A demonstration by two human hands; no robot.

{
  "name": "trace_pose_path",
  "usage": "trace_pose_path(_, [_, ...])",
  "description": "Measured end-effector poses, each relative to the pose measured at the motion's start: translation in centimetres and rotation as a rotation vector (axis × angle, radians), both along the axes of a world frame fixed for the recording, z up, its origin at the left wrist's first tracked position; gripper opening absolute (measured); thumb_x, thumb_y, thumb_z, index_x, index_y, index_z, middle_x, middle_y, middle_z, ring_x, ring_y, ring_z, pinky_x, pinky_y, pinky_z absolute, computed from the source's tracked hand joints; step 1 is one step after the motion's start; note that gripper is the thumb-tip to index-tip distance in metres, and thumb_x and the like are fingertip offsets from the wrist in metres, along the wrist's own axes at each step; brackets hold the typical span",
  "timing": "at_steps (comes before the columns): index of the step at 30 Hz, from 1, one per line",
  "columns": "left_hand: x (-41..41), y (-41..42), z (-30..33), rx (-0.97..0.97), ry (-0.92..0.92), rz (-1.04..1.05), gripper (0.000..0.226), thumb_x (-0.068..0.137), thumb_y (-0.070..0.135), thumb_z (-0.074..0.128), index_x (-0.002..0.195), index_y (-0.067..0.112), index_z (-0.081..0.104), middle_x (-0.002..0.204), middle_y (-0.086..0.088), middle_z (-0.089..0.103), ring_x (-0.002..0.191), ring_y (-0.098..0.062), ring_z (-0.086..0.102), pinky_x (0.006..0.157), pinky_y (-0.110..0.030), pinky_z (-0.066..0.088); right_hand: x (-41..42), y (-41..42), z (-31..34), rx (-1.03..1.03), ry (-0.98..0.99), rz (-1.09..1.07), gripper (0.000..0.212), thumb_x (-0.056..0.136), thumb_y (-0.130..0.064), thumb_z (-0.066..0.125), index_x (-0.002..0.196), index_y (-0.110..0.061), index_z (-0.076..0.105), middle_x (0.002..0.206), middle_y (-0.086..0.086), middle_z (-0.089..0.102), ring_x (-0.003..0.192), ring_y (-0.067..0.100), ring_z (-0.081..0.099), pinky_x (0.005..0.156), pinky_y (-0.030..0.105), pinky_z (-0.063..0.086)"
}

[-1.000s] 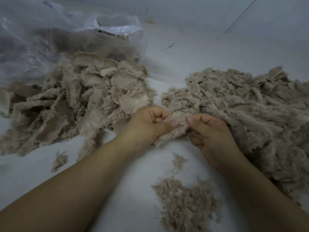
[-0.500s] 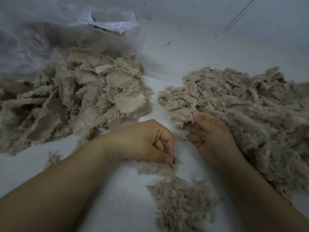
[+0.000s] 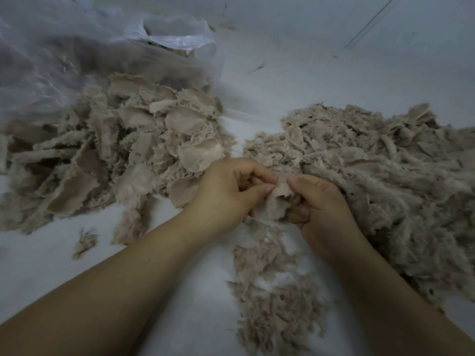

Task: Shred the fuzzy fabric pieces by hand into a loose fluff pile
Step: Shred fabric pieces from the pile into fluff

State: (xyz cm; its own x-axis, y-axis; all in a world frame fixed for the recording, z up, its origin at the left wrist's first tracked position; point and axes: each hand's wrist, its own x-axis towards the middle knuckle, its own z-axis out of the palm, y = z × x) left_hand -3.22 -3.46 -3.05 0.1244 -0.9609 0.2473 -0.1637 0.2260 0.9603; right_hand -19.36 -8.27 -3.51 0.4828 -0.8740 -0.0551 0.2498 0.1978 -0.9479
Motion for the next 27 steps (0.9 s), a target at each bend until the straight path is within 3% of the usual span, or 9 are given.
trace_pose_path(2, [-0.2, -0.2, -0.2, 0.086, 0.146, -0.006, 0.013, 0.088, -0.005, 0.064, 0.081, 0.006, 0.069, 0.057, -0.01, 0.063, 0.039, -0.016, 0.054, 0.037, -0.023, 0.043, 0.0, 0.0, -0.1, -0.011, 0.01, -0.033, 0.033, 0.085, -0.038, 0.064, 0.065, -0.013, 0.058, 0.049, -0.004, 0.045, 0.041, 0.007, 0.04, 0.047, 0.022, 0.035])
trace_pose_path(6, [-0.7, -0.5, -0.7, 0.211, 0.468, -0.086, 0.008, 0.086, 0.0, 0.063, 0.08, 0.004, 0.066, 0.054, -0.013, 0.059, 0.036, -0.015, 0.05, 0.035, -0.02, 0.038, 0.1, 0.2, -0.2, -0.101, 0.04, 0.047, 0.036, 0.089, -0.037, 0.064, 0.092, -0.001, 0.062, 0.07, 0.025, 0.063, 0.059, 0.04, 0.056, 0.058, 0.046, 0.042])
trace_pose_path(7, [-0.9, -0.5, -0.7, 0.22, 0.541, -0.128, 0.002, 0.083, 0.004, 0.065, 0.082, 0.003, 0.066, 0.054, -0.012, 0.06, 0.036, -0.014, 0.048, 0.035, -0.02, 0.036, 0.2, 0.2, -0.2, -0.105, 0.029, 0.058, 0.032, 0.089, -0.031, 0.065, 0.099, 0.0, 0.06, 0.071, 0.023, 0.067, 0.058, 0.035, 0.062, 0.056, 0.038, 0.048])
trace_pose_path(9, [-1.0, -0.5, -0.7, 0.236, 0.621, -0.184, 0.006, 0.08, 0.009, 0.065, 0.083, 0.004, 0.067, 0.057, -0.009, 0.062, 0.039, -0.013, 0.046, 0.038, -0.02, 0.034, 0.4, 0.2, -0.2, -0.1, 0.051, 0.029, 0.027, 0.084, -0.024, 0.067, 0.101, -0.005, 0.06, 0.069, 0.016, 0.068, 0.049, 0.017, 0.057, 0.045, 0.019, 0.042])
trace_pose_path(13, [-0.8, -0.8, -0.2, 0.308, 0.75, -0.257, 0.019, 0.085, 0.026, 0.062, 0.077, 0.012, 0.072, 0.075, -0.011, 0.064, 0.059, -0.021, 0.056, 0.05, -0.028, 0.043, 0.7, 0.0, -0.7, -0.102, 0.07, 0.005, 0.026, 0.081, -0.022, 0.069, 0.101, -0.005, 0.067, 0.08, 0.017, 0.07, 0.062, 0.017, 0.065, 0.054, 0.024, 0.053])
trace_pose_path(16, [-1.1, -0.7, -0.4, 0.285, 0.635, -0.228, 0.019, 0.075, 0.024, 0.075, 0.081, 0.009, 0.066, 0.074, -0.013, 0.062, 0.059, -0.023, 0.057, 0.049, -0.028, 0.046, 0.7, 0.2, -0.5, -0.116, 0.124, -0.024, 0.027, 0.082, -0.023, 0.071, 0.096, -0.001, 0.069, 0.077, 0.024, 0.069, 0.059, 0.019, 0.065, 0.053, 0.027, 0.053])
trace_pose_path(21, [-0.4, -1.1, -0.8, 0.241, 0.628, -0.03, 0.012, 0.079, 0.013, 0.065, 0.075, 0.002, 0.061, 0.052, -0.011, 0.054, 0.039, -0.018, 0.043, 0.039, -0.024, 0.039, 0.1, -0.2, -0.4, -0.12, 0.157, -0.07, 0.019, 0.077, -0.029, 0.067, 0.059, -0.02, 0.068, 0.044, -0.007, 0.046, 0.037, 0.003, 0.034, 0.04, 0.016, 0.031])
trace_pose_path(25, [0.3, -1.1, -1.0, 0.223, 0.62, 0.036, 0.028, 0.095, 0.021, 0.058, 0.073, 0.004, 0.064, 0.046, -0.011, 0.048, 0.034, -0.019, 0.039, 0.036, -0.022, 0.035, 0.1, -0.3, -0.4, -0.088, 0.102, -0.055, 0.022, 0.078, -0.03, 0.066, 0.058, -0.02, 0.068, 0.042, -0.009, 0.04, 0.037, 0.003, 0.029, 0.039, 0.016, 0.029])
trace_pose_path(27, [0.3, -1.0, -0.9, 0.248, 0.586, -0.005, 0.03, 0.091, 0.034, 0.062, 0.072, 0.01, 0.065, 0.047, -0.011, 0.05, 0.034, -0.021, 0.041, 0.037, -0.023, 0.037, 0.2, -0.3, -0.5, -0.074, 0.065, -0.055, 0.023, 0.08, -0.029, 0.066, 0.061, -0.019, 0.069, 0.042, -0.01, 0.041, 0.036, 0.002, 0.03, 0.039, 0.015, 0.03])
